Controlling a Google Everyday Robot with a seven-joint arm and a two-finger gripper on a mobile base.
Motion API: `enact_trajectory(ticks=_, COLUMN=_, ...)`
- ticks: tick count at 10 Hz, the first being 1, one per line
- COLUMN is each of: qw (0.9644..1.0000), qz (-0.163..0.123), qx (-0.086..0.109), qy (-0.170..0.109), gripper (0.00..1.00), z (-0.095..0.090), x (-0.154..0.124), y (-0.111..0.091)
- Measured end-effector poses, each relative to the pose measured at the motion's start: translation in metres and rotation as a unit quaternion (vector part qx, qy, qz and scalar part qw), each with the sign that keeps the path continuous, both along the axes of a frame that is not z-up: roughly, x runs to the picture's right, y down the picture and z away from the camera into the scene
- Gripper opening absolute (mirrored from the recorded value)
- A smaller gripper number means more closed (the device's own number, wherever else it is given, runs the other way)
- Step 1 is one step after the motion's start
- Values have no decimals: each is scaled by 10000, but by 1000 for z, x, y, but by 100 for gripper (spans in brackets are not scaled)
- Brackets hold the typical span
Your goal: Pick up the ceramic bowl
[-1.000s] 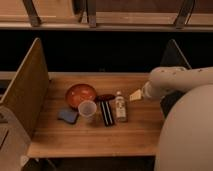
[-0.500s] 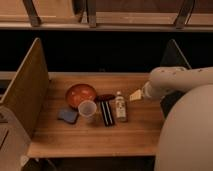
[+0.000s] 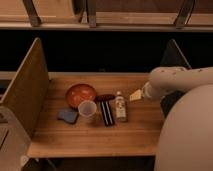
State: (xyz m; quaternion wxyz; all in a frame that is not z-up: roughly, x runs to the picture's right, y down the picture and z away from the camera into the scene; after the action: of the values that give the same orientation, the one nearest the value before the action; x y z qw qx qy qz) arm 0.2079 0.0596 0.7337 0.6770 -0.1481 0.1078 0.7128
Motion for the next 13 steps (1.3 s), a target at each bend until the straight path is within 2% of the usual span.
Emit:
enact_trajectory(ticks=5, qw=10000, qz=-56, qx=11, qy=-15, gripper=80, z=0, x=-1, y=-1)
enact_trajectory(ticks=6, qw=9992, qz=-359, qx=68, qy=-149, gripper=80, z=4, x=-17, y=-12)
enact_trajectory(ticks=8, qw=9931, qz=-1034, qx=157, qy=-527, gripper=80, z=15, x=-68, y=-33)
enact_trajectory(ticks=10, qw=9823, qz=-1646, qx=181, qy=-879, gripper=80, z=33, x=-122, y=-52)
enact_trajectory(ticks=12, qw=9777, qz=-1842, qx=230, qy=-979, gripper=80, z=52, x=-146, y=-68)
enact_trajectory(ticks=13, qw=9771, qz=-1867, qx=235, qy=-996, gripper=80, z=56, x=-151, y=-70)
